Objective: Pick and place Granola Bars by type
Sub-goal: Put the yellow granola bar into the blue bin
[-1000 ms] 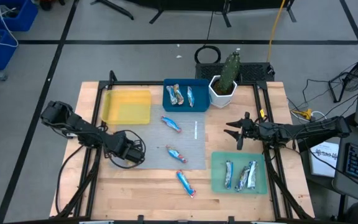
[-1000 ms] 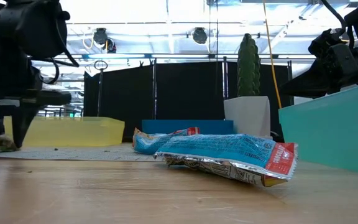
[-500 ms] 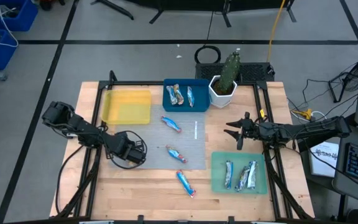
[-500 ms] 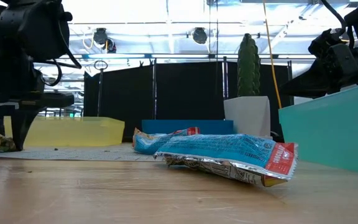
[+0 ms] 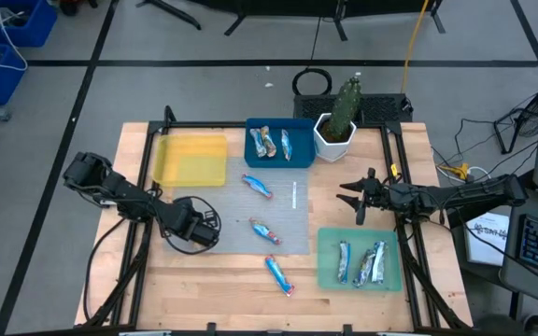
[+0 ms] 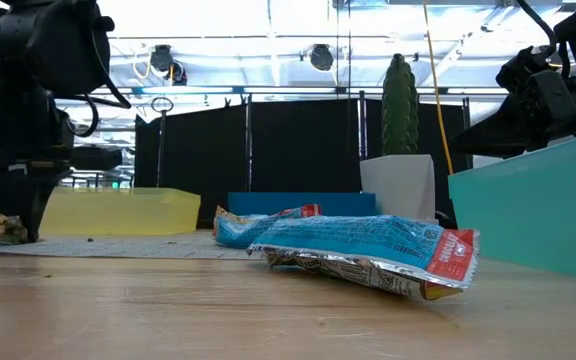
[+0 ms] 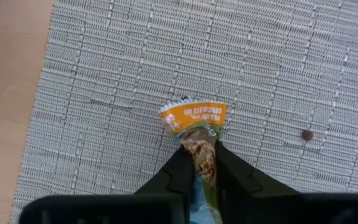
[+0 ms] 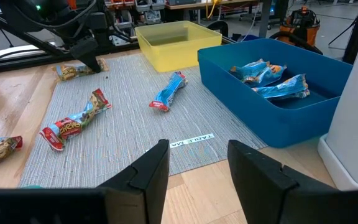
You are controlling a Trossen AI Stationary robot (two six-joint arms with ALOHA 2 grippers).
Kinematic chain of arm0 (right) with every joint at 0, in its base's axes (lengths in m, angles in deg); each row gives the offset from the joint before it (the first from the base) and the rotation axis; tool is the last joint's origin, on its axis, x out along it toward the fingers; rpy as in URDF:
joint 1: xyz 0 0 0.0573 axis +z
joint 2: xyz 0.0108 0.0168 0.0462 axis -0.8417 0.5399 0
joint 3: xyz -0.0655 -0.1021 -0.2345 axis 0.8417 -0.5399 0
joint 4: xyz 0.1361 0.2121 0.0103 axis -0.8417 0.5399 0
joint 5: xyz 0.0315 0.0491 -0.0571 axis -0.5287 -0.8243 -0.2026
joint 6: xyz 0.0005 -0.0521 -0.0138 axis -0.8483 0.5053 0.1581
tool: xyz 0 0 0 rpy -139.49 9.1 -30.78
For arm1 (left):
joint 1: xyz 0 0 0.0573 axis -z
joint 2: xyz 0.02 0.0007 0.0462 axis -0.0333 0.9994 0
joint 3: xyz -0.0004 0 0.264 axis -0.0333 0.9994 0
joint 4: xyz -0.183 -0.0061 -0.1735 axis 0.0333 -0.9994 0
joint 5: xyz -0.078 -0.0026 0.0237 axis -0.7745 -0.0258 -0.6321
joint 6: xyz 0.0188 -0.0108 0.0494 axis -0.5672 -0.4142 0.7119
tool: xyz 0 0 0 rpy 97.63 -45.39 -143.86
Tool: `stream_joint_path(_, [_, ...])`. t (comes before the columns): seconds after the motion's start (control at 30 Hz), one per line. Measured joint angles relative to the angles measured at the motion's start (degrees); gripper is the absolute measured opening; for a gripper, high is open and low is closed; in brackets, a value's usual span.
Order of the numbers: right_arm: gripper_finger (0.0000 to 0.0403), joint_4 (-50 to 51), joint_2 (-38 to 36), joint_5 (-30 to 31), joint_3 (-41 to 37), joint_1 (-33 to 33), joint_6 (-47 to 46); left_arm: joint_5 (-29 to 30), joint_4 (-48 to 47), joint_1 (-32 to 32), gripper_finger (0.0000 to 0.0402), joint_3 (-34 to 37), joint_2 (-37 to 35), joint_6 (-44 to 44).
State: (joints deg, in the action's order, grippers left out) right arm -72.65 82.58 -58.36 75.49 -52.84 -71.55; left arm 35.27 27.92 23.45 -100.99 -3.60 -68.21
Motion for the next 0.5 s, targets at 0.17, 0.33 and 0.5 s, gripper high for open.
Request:
stream_joint_path(0.17, [0.0157,0.0,0.0,0.01,0.0,0.0,0.0,1.1,0.24,0.0,0.0031,0.0,-0.02,1.64])
stream_joint_path(0.33, [0.0157,0.0,0.0,0.01,0.0,0.0,0.0,4.97,0.21,0.0,0.0032,-1.18,-0.95,1.65])
stream_joint_path(0.5, [0.0157,0.0,0.0,0.02,0.0,0.01,0.0,14.82,0.17,-0.28,0.0024,-3.85,-3.56,3.11])
